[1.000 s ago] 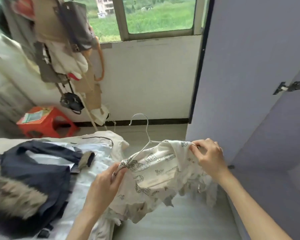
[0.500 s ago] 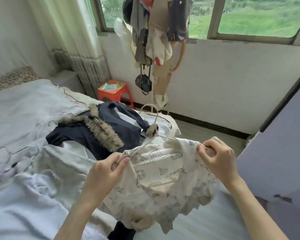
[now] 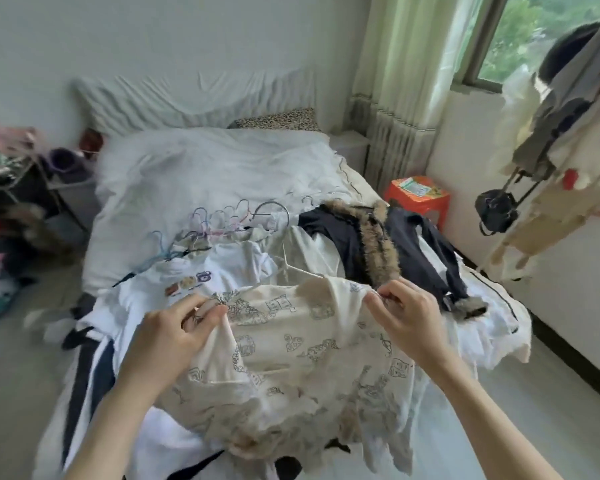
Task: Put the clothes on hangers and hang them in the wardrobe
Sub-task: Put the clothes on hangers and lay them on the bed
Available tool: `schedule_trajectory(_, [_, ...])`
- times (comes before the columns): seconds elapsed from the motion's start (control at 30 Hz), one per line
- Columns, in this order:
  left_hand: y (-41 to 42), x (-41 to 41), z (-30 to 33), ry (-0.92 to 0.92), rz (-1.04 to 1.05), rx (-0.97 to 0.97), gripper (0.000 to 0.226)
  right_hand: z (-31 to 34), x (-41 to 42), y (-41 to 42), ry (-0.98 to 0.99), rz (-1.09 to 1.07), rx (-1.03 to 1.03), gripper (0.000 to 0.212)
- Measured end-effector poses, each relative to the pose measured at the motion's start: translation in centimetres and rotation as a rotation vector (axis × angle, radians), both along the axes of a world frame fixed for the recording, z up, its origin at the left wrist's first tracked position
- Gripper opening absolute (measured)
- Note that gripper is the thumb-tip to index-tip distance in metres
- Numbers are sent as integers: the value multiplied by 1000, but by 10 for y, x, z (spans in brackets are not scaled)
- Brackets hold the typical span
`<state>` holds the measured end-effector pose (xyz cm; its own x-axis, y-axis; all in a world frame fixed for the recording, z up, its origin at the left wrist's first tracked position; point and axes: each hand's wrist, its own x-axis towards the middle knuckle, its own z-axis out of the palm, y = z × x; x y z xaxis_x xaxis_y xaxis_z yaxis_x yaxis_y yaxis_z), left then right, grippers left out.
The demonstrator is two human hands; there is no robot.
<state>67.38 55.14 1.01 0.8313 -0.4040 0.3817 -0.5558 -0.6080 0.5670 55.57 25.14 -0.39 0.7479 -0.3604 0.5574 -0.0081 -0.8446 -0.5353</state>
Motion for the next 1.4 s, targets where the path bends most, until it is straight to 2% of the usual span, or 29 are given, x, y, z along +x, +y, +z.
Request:
schedule_trajectory(0.13, [53, 5, 11, -135, 227, -33, 42, 6, 47, 43, 11, 169, 11, 39])
schedule_trajectory(0.3, [95, 39, 53, -272, 459, 29, 38, 44, 126, 88, 2, 270, 38, 30])
schedule_trajectory(0.37, [105, 63, 59, -270, 518, 77, 38, 52, 157, 102, 56, 279, 65, 29])
schedule_trajectory(0.47, [112, 110, 42, -162, 572, 120, 39, 37, 206, 115, 214, 273, 75, 34])
schedule_trajectory(0.63, [123, 206, -33, 36, 488, 105, 37, -22, 290, 124, 430, 281, 165, 39])
schedule_trajectory(0.77, [129, 294, -88, 238, 448, 104, 36, -56, 358, 132, 586, 193, 178, 23])
schedule_trajectory(0.83, [123, 337, -95, 226, 429, 88, 36, -63, 397, 131, 592, 161, 186, 22])
schedule_trajectory(0.93, [106, 395, -94, 156, 399, 166, 39, -65, 450, 124, 519, 106, 172, 24])
schedule_trajectory(1.07, [87, 453, -110, 170, 412, 217, 40, -77, 502, 113, 530, 60, 131, 30])
schedule_trajectory(1.17, [80, 473, -135, 244, 413, 355, 38, -95, 519, 106, 589, 31, 114, 23])
schedule_trajectory(1.27, [80, 468, -165, 402, 322, 449, 37, -114, 511, 98, 675, 18, 74, 33])
schedule_trajectory(1.4, [80, 427, -208, 370, 127, 408, 45, -136, 464, 90, 738, 1, 32, 41])
